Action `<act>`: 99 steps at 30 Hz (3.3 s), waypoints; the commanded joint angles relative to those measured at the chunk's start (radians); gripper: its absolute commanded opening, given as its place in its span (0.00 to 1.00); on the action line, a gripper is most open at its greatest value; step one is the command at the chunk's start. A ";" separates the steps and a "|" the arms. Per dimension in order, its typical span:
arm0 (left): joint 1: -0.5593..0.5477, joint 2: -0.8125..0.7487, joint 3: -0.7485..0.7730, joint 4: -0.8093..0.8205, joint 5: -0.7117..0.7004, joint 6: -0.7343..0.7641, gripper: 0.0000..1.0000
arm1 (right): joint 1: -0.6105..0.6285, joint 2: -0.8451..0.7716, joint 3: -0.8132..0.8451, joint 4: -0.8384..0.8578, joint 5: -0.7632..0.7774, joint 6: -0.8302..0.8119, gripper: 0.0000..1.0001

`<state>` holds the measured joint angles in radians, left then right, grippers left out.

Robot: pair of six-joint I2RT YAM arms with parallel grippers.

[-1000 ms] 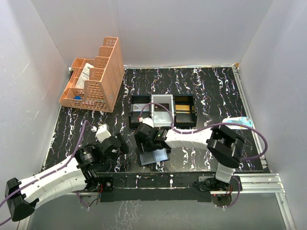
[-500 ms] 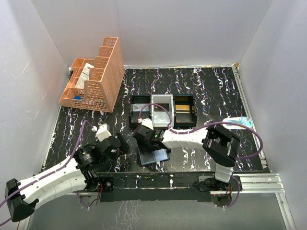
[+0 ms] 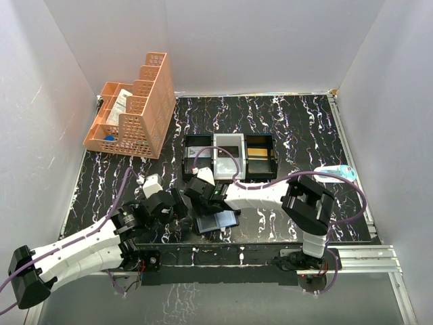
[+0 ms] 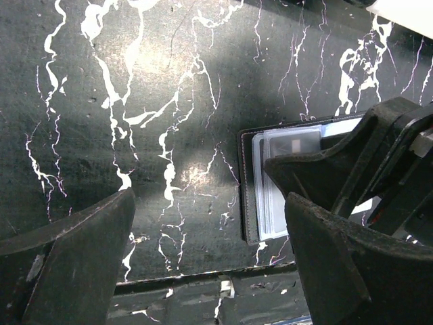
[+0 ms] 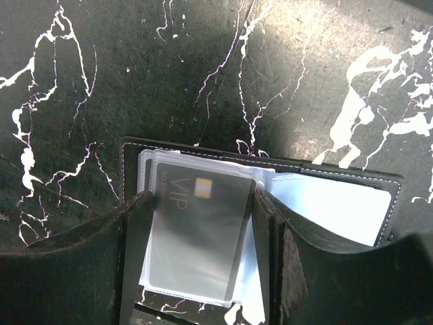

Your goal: Take the credit cards out of the card holder

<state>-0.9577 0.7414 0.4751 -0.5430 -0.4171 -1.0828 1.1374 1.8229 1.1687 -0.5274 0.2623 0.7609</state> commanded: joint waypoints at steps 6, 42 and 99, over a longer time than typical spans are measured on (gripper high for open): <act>0.002 -0.024 0.012 -0.002 0.003 0.014 0.91 | -0.002 0.022 -0.012 0.009 0.010 -0.002 0.45; 0.003 -0.137 -0.025 -0.007 0.019 -0.019 0.90 | 0.012 0.072 0.033 -0.024 0.069 0.008 0.51; 0.001 -0.032 -0.327 0.737 0.491 0.021 0.55 | -0.165 -0.123 -0.227 0.326 -0.347 0.041 0.46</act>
<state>-0.9516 0.6498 0.1654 0.0616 0.0219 -1.0626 0.9714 1.6920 0.9527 -0.2497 -0.0566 0.7876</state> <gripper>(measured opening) 0.560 0.510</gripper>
